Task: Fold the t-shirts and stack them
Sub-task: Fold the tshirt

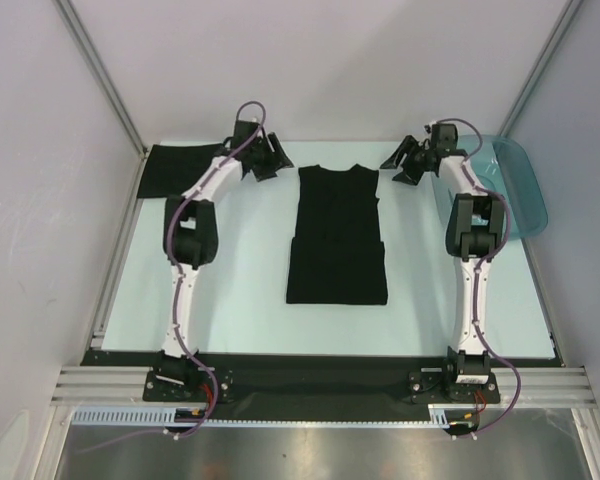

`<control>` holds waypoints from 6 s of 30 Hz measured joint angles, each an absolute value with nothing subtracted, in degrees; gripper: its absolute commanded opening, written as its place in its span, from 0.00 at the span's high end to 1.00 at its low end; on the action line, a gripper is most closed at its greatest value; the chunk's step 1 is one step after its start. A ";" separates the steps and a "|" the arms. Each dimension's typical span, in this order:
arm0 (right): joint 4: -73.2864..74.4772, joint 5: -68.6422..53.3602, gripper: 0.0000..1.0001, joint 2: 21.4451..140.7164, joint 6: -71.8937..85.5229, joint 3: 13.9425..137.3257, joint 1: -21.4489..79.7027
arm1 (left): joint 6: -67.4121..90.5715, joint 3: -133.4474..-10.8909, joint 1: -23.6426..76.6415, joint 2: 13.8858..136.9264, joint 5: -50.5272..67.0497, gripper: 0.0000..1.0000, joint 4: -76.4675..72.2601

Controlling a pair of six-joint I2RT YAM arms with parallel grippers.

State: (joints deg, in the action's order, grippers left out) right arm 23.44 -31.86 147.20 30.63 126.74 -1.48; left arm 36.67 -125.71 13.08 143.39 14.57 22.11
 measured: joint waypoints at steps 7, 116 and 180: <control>38.30 -26.30 0.32 124.97 23.38 107.37 -0.58 | 31.62 -87.77 12.75 109.01 16.16 0.29 24.51; 13.41 -30.24 1.00 80.62 35.57 29.58 8.32 | 49.15 -38.17 28.77 90.74 23.94 1.00 8.95; 35.97 -36.71 1.00 130.17 30.65 108.68 4.86 | 31.70 -123.07 17.28 136.44 21.91 0.95 40.53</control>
